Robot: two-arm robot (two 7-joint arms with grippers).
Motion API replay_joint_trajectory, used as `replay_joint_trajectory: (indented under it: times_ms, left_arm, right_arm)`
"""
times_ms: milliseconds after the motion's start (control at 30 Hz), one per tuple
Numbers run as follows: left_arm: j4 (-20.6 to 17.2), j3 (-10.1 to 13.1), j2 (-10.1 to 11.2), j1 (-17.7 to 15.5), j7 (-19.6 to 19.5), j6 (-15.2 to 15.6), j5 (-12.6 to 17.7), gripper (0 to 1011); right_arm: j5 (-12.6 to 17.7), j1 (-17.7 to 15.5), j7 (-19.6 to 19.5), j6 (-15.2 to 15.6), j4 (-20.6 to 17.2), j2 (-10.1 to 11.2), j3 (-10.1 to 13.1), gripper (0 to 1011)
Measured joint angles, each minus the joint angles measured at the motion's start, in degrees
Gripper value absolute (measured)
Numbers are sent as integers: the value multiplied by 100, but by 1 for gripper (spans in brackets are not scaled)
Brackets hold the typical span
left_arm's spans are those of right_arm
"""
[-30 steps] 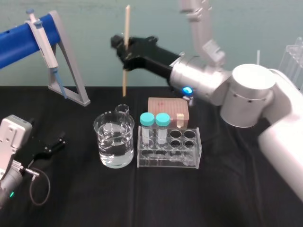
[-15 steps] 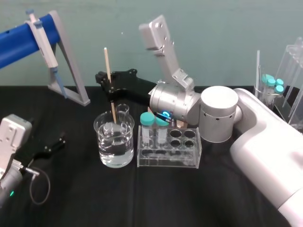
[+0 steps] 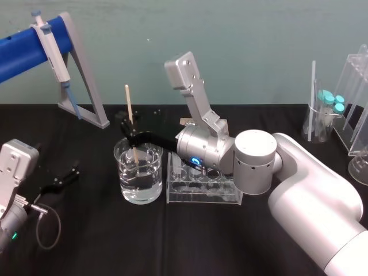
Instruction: Hold the thermometer with one hand and immerse one end into the beaker, then reinsert it into the test tube rack.
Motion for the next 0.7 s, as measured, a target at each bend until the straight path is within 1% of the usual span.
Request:
replay_joint_trajectory:
  times_ms: [300,700]
  left_arm:
    - [0,0,0,0,0,0,0,1004]
    - [0,0,0,0,0,0,0,1004]
  right_arm:
    - [-151,-88,7,-34,90,-31,73,49]
    - [-147,-85,1,-26,85,-27,67,49]
